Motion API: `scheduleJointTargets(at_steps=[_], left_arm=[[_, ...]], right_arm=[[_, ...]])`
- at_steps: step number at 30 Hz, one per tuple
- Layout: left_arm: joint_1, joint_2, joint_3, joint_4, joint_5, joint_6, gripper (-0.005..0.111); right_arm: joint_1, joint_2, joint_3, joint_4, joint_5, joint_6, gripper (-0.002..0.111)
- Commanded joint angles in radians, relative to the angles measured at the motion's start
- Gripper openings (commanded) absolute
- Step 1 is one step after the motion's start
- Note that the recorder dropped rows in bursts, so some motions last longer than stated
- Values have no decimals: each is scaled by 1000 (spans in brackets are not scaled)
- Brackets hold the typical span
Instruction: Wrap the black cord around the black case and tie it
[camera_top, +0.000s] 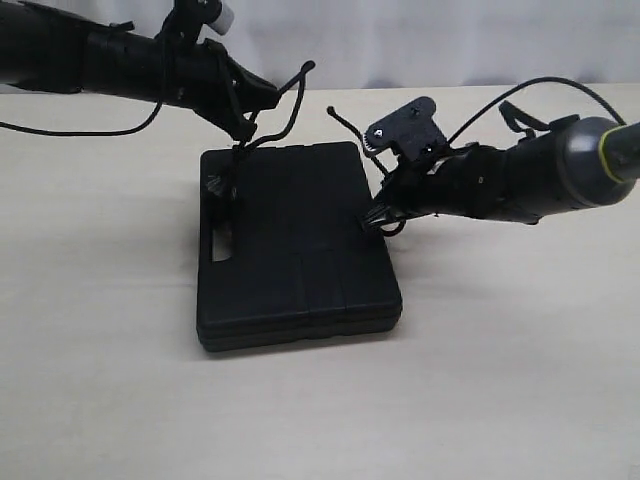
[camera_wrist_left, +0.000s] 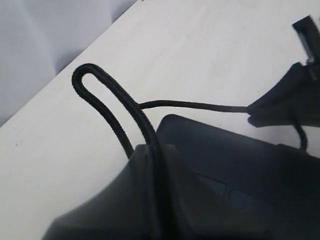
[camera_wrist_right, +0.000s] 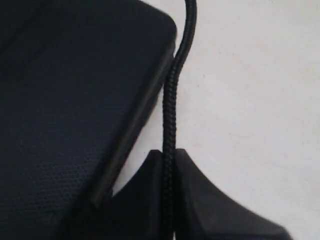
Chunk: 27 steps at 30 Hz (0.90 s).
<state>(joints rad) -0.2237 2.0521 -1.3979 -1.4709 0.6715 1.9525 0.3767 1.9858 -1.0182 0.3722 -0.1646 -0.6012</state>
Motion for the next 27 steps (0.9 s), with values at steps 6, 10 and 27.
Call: scheduleJointTargets(at_steps=[6, 10, 27], left_arm=[[0, 14, 2, -27, -72, -8, 0], [-12, 14, 2, -29, -26, 34, 0], [-21, 14, 2, 109, 263, 167, 0]], right_arm=[[51, -69, 36, -33, -2, -171, 4], [68, -69, 36, -52, -13, -168, 4], [79, -69, 36, -41, -159, 16, 4]])
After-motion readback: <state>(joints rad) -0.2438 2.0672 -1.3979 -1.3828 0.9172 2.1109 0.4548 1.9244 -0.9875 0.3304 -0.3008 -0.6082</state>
